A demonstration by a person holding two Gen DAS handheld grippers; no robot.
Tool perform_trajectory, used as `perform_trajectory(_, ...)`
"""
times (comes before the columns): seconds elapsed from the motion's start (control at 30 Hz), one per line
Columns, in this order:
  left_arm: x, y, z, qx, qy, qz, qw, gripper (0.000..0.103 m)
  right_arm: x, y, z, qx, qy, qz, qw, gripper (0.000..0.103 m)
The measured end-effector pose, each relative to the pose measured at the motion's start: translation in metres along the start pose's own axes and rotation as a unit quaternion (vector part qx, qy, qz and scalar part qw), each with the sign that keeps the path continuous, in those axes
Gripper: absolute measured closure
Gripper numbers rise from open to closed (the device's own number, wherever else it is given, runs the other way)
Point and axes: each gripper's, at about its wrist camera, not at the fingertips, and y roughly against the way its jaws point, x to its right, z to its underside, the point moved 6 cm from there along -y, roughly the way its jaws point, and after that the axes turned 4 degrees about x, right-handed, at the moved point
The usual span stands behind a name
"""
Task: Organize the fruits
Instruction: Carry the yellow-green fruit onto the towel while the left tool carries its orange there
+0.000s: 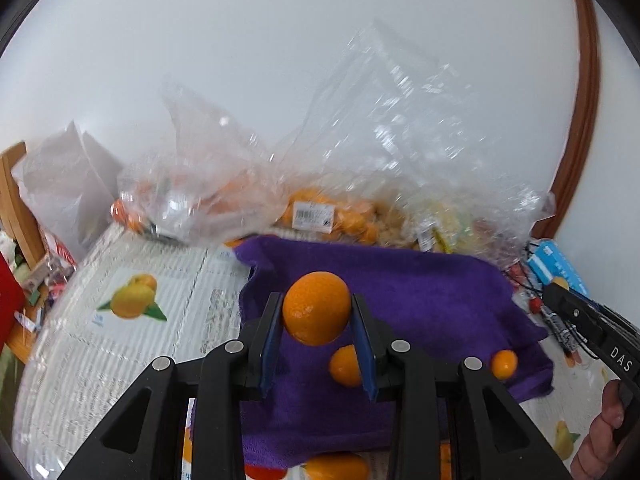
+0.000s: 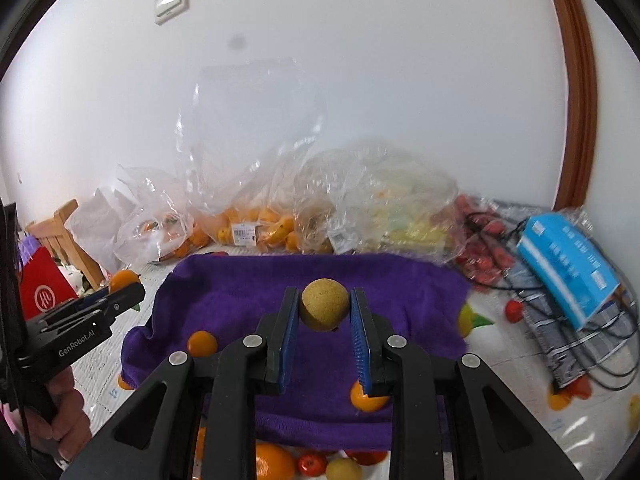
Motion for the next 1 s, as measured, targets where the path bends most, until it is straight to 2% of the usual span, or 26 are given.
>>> perform_trajectory(0.13,-0.01,-0.016,0.015,-0.034,0.015,-0.003,0.9993,0.071,0.009,-0.016,0.013,-0.019,-0.005,0.009,1.0,0.078)
perform_trajectory(0.23,-0.011,-0.016,0.018,-0.033,0.021,0.003,0.9992,0.071,0.015,-0.021,0.018,-0.025,-0.007,0.012,1.0,0.078)
perform_trajectory(0.5,0.0,-0.019,0.022,-0.029,-0.001,0.004,0.9996,0.071,0.021,-0.029,0.028,-0.033,-0.011,0.008,0.999,0.078)
perform_trajectory(1.0,-0.002,-0.027,0.028,-0.047,0.014,0.017,0.9986,0.071,-0.005,-0.051,0.054,-0.073,0.007,-0.028,0.997,0.078)
